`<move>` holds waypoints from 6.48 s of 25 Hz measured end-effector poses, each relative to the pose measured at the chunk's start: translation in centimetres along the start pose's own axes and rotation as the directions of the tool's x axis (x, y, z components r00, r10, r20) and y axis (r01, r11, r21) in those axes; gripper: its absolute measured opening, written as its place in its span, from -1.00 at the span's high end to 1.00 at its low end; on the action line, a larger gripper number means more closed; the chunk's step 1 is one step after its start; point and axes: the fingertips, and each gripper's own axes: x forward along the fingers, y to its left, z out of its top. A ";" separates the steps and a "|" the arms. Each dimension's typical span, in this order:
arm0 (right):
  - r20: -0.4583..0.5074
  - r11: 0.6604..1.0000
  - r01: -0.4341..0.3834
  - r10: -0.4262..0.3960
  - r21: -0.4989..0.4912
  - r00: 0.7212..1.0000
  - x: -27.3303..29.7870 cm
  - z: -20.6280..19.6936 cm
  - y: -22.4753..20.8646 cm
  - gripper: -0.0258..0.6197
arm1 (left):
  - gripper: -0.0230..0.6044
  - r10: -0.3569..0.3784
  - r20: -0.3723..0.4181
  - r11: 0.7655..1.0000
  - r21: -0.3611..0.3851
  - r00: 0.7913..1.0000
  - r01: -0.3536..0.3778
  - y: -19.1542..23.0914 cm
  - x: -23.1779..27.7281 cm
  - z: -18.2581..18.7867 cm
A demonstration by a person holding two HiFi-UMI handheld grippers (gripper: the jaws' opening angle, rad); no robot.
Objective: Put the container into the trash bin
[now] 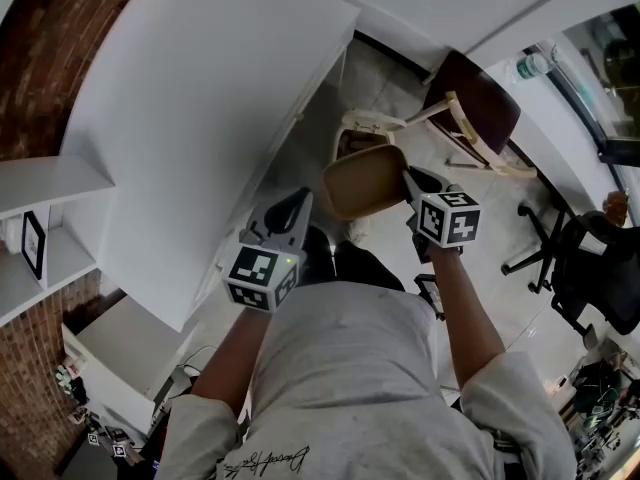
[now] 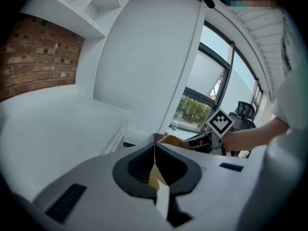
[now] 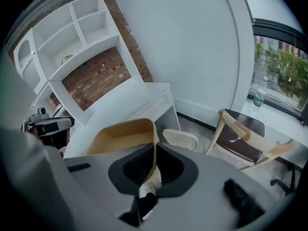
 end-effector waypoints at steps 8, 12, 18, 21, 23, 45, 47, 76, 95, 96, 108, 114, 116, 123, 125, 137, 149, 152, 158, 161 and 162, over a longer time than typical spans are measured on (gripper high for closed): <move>0.021 0.999 0.014 -0.015 0.040 1.000 -2.7 -2.4 -2.6 0.81 | 0.87 -0.027 -0.012 0.999 0.029 1.000 0.028 -3.9 0.8 -0.8; 0.031 0.999 0.017 -0.019 0.050 0.999 -3.8 -3.2 -3.8 0.81 | 0.87 -0.028 -0.014 0.999 0.032 1.000 0.028 -5.5 1.1 -1.2; 0.042 0.997 0.033 -0.036 0.075 0.998 -5.4 -4.6 -5.4 0.81 | 0.87 -0.035 -0.005 0.998 0.054 0.999 0.035 -7.8 1.3 -1.3; 0.043 0.995 0.035 -0.039 0.096 0.998 -5.9 -5.2 -5.8 0.81 | 0.87 -0.045 -0.013 0.997 0.070 0.999 0.046 -8.6 1.3 -1.3; 0.040 0.993 0.041 -0.045 0.112 0.998 -5.9 -5.7 -6.0 0.81 | 0.87 -0.053 -0.022 0.996 0.071 0.998 0.054 -8.6 1.4 -1.4; 0.024 0.950 0.155 -0.167 0.270 0.986 -1.7 -5.6 -7.5 0.81 | 0.87 -0.168 -0.132 0.974 0.129 0.977 0.185 -1.6 6.7 -0.7; 0.018 0.948 0.159 -0.170 0.275 0.985 -1.1 -5.6 -7.6 0.81 | 0.87 -0.175 -0.142 0.972 0.131 0.974 0.193 -1.3 7.2 -0.7; -0.041 0.932 0.187 -0.183 0.310 0.982 6.4 -8.4 -12.6 0.81 | 0.87 -0.203 -0.200 0.971 0.086 0.959 0.223 1.7 13.7 -5.8; -0.070 0.898 0.234 -0.225 0.372 0.972 14.1 -13.6 -15.9 0.81 | 0.87 -0.196 -0.264 0.971 0.084 0.945 0.225 2.9 17.0 -10.5; -0.070 0.897 0.238 -0.229 0.371 0.971 14.4 -13.6 -16.0 0.81 | 0.87 -0.197 -0.267 0.971 0.082 0.943 0.226 2.9 17.1 -10.6; -0.099 0.888 0.269 -0.250 0.374 0.963 17.8 -15.2 -17.2 0.81 | 0.87 -0.217 -0.299 0.968 0.058 0.929 0.245 3.6 18.2 -12.7; -0.131 0.875 0.266 -0.233 0.404 0.964 20.0 -17.3 -17.3 0.81 | 0.87 -0.215 -0.312 0.969 0.048 0.925 0.241 4.2 18.4 -13.7; -0.140 0.873 0.269 -0.231 0.407 0.963 20.7 -17.7 -17.3 0.81 | 0.87 -0.216 -0.317 0.969 0.045 0.924 0.242 4.4 18.4 -14.1; -0.180 0.871 0.296 -0.243 0.393 0.953 22.6 -17.9 -17.5 0.81 | 0.87 -0.224 -0.324 0.969 0.031 0.919 0.247 4.6 18.7 -14.4; -0.188 0.871 0.298 -0.242 0.390 0.952 23.2 -18.0 -17.5 0.81 | 0.87 -0.223 -0.322 0.969 0.027 0.920 0.245 4.8 18.7 -14.6; -0.232 0.867 0.323 -0.249 0.378 0.940 25.6 -19.2 -18.2 0.81 | 0.87 -0.216 -0.338 0.971 0.021 0.916 0.237 5.9 18.9 -15.8; -0.261 0.869 0.312 -0.222 0.385 0.939 26.9 -19.9 -17.7 0.80 | 0.87 -0.224 -0.342 0.970 0.008 0.912 0.241 5.8 19.0 -16.0; -0.252 0.876 0.281 -0.192 0.392 0.949 27.3 -19.8 -17.2 0.70 | 0.87 -0.228 -0.334 0.969 0.012 0.914 0.247 5.8 19.1 -15.9; -0.249 0.895 0.236 -0.147 0.379 0.957 27.5 -19.9 -16.1 0.46 | 0.87 -0.232 -0.337 0.969 0.007 0.913 0.249 5.5 19.0 -15.8; -0.246 0.898 0.229 -0.141 0.377 0.959 27.4 -19.9 -15.9 0.46 | 0.87 -0.233 -0.339 0.968 0.004 0.911 0.249 5.4 19.1 -15.8; -0.244 0.898 0.228 -0.141 0.377 0.959 27.4 -19.9 -15.9 0.46 | 0.87 -0.234 -0.338 0.968 0.005 0.912 0.250 5.3 19.1 -15.7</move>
